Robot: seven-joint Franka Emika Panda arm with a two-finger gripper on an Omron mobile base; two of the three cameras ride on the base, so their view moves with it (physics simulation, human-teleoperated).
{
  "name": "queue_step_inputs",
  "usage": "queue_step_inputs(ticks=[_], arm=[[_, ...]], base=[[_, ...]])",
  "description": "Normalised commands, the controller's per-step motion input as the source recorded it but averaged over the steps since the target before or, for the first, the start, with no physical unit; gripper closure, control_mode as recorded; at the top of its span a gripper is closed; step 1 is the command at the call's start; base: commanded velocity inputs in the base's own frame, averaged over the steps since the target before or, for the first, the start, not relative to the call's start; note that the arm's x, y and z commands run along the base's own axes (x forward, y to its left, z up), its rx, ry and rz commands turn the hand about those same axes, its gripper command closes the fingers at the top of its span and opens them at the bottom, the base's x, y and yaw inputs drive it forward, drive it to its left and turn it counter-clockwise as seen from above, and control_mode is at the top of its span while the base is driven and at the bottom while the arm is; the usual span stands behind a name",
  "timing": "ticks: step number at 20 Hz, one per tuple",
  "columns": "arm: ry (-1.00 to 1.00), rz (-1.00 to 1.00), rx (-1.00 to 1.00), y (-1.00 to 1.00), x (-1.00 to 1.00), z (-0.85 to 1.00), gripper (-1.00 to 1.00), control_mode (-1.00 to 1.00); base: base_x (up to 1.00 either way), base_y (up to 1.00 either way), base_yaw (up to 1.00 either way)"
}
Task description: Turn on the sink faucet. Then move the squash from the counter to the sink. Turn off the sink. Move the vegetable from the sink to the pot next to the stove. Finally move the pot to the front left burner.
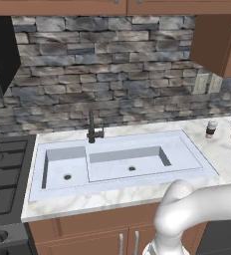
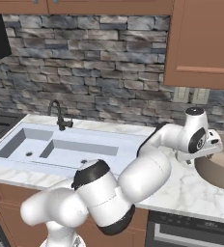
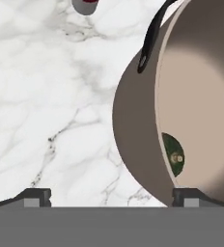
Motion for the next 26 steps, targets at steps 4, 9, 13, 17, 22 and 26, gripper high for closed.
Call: queue_step_inputs(ticks=[4, 9, 13, 17, 22, 26], arm=[[0.02, 0.03, 0.02, -0.07, 0.21, -0.17, -1.0, -1.0], [0.0, 0.04, 0.05, -0.12, 0.16, -0.13, -1.0, -1.0], [0.0, 0.06, 0.07, -0.18, 0.11, -0.09, -1.0, -1.0], [0.0, 0.05, 0.06, -0.16, 0.05, -0.09, -1.0, -1.0], [0.0, 0.04, 0.03, -0.1, 0.01, -0.07, -1.0, -1.0], [0.0, 0.02, 0.0, -0.04, 0.0, -0.07, -1.0, -1.0]], base=[[0.0, 0.0, 0.0], [0.0, 0.0, 0.0], [0.0, 0.0, 0.0], [0.0, 0.0, 0.0], [0.0, 0.0, 0.0], [0.0, 0.0, 0.0]])
